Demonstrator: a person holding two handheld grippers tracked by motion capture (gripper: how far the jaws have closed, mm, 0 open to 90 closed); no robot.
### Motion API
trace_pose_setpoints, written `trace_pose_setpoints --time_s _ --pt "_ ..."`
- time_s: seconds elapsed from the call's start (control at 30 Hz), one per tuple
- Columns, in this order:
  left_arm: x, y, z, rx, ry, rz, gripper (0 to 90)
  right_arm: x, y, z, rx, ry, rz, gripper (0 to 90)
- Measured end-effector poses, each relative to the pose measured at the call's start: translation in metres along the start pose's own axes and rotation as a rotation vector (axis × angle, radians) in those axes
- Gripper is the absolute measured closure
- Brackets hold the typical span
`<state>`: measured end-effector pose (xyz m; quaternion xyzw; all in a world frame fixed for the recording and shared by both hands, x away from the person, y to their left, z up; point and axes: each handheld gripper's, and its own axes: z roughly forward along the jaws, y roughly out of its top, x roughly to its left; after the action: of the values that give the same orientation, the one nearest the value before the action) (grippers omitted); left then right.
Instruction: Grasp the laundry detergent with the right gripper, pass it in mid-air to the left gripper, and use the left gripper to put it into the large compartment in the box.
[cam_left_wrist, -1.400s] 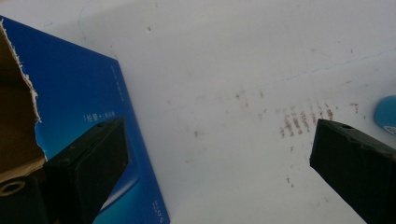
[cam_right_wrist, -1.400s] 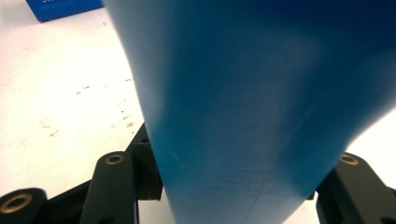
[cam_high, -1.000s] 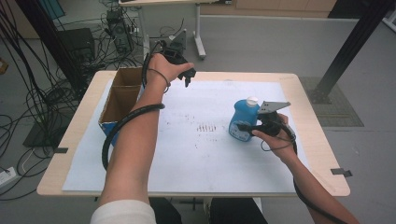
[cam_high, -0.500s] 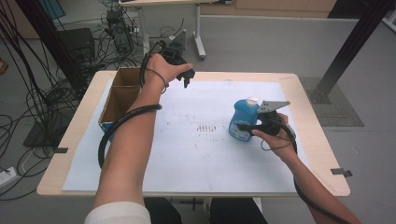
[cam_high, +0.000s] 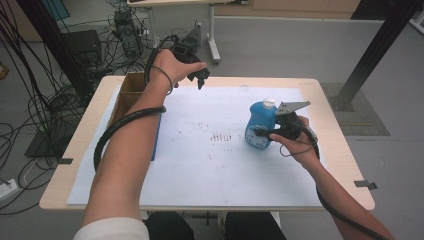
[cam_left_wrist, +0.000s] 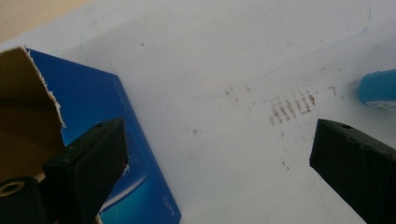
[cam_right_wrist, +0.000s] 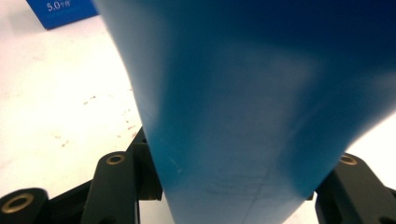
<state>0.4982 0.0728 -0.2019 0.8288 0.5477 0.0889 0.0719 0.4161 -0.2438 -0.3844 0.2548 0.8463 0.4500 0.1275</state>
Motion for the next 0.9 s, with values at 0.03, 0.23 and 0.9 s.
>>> trace_pose_setpoints --time_s 0.03,0.23,0.9 --pt "0.000 0.000 -0.002 -0.007 -0.007 0.009 4.9 -0.001 0.004 -0.001 0.004 0.002 0.003 44.4" --pt "0.000 -0.001 -0.015 -0.016 -0.051 0.085 4.7 -0.007 0.029 -0.007 0.018 0.026 0.020 44.4" --pt "0.007 -0.025 -0.064 -0.029 -0.069 0.433 5.0 -0.006 0.110 0.023 0.030 0.153 -0.024 44.5"
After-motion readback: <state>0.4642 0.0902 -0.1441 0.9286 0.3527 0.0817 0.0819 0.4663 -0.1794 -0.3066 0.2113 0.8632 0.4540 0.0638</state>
